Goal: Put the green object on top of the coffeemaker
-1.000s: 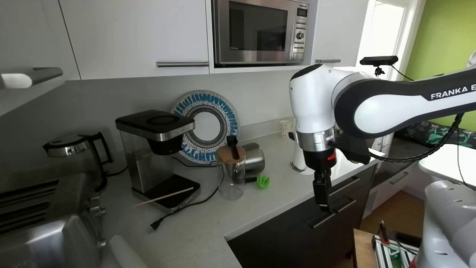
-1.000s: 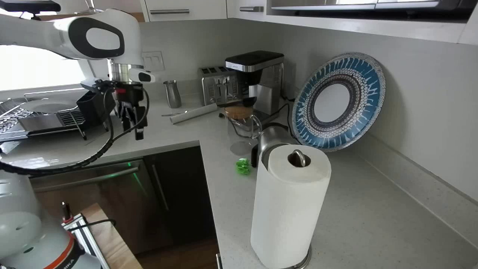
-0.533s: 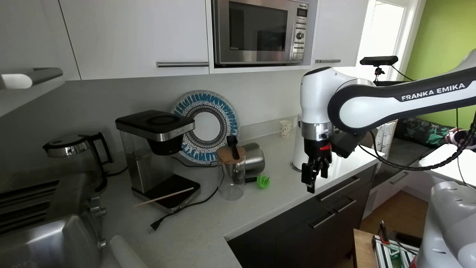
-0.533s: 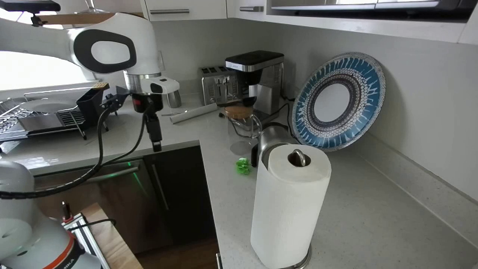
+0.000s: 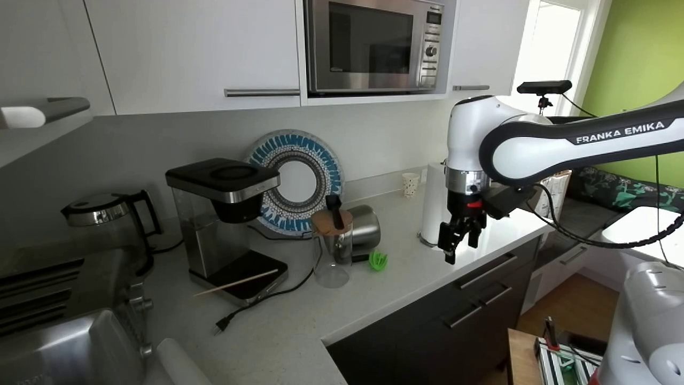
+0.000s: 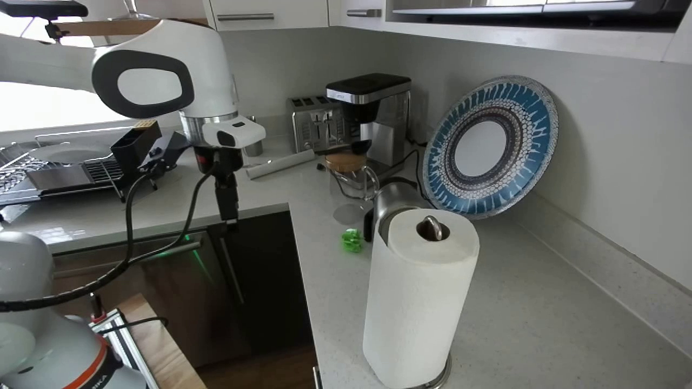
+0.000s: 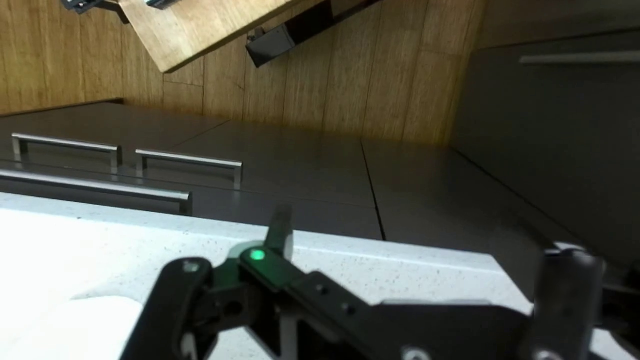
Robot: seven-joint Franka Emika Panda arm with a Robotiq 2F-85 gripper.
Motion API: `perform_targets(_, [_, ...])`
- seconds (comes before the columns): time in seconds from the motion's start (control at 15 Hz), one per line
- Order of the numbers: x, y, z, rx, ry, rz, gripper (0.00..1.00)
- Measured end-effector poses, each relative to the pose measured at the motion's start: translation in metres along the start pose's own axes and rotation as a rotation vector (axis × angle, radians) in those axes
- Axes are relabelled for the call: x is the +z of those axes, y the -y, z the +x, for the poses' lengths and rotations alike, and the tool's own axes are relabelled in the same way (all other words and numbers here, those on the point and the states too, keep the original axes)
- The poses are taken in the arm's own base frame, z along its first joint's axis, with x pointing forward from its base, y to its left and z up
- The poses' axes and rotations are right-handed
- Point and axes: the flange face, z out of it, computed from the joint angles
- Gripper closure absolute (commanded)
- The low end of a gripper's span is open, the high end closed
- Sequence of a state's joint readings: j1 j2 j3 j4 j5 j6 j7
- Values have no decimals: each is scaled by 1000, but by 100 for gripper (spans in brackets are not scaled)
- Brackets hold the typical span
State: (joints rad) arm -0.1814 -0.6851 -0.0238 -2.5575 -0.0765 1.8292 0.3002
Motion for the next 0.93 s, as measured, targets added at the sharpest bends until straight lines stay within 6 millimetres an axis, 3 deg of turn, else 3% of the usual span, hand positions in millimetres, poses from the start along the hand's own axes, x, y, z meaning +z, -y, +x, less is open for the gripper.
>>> perform_targets(0.6, [13, -7, 94, 425, -284, 179, 0])
perform_targets(0.93, [25, 6, 126, 664, -416, 252, 0])
